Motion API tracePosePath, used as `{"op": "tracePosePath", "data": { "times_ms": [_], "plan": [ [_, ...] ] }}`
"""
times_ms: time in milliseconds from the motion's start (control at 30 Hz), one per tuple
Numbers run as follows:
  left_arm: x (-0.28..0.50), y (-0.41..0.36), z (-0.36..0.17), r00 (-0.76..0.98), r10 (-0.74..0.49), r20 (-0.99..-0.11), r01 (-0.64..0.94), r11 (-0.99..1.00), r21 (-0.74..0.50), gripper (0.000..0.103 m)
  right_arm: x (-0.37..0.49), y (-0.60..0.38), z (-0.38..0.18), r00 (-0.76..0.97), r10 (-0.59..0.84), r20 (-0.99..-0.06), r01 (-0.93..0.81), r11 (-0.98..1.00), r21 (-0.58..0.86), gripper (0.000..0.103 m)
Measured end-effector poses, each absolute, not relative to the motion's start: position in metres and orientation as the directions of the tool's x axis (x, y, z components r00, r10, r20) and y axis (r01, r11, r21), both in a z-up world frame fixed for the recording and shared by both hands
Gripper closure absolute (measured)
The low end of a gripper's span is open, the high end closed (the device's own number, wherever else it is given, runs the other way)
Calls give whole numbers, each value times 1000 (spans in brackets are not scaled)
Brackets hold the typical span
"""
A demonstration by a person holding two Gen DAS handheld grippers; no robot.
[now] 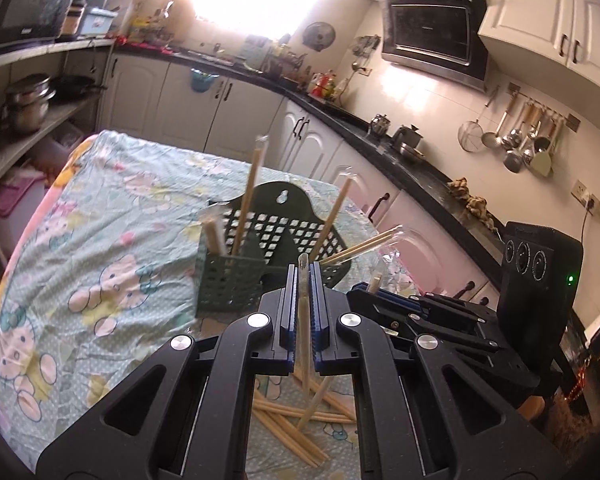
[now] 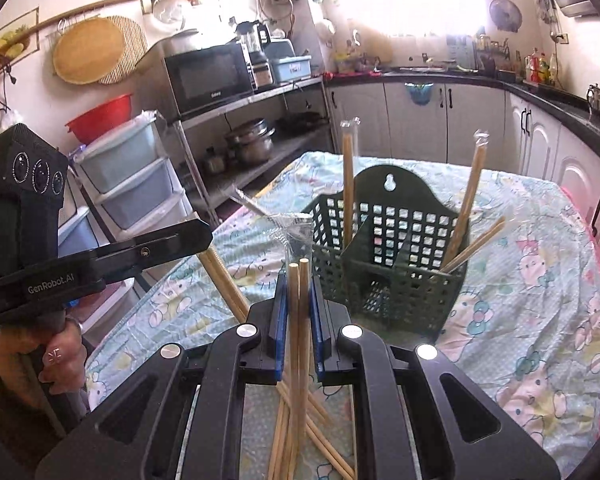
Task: Organize utensils
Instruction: 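Lift the held chopsticks with both tools and carry them above the green caddy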
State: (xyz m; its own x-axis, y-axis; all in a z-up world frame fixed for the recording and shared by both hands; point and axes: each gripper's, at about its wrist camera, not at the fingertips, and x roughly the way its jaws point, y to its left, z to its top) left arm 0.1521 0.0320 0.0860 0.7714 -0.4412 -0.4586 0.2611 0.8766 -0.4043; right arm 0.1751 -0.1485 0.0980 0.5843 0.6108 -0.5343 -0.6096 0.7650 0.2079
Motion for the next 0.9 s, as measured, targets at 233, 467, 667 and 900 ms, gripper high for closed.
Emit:
{"op": "tracePosePath", "data": {
  "times_ms": [233,467,667,900],
  "plan": [
    [154,16,102,771,-455,-446,305,878,-368,100,170,-161,113,621,607,-495,-597,776,202,92],
    [158,4,122,780,-466,-418,342,876,-340,100,169,-177,127,660,596,-458,-578,792,197,92],
    [163,-5,141,789,-475,-389,369,873,-319,100,171,-185,140,688,583,-432,-565,804,185,92],
    [172,-8,174,819,-468,-332,386,878,-284,100,180,-190,166,723,577,-379,-560,811,167,92]
  ]
}}
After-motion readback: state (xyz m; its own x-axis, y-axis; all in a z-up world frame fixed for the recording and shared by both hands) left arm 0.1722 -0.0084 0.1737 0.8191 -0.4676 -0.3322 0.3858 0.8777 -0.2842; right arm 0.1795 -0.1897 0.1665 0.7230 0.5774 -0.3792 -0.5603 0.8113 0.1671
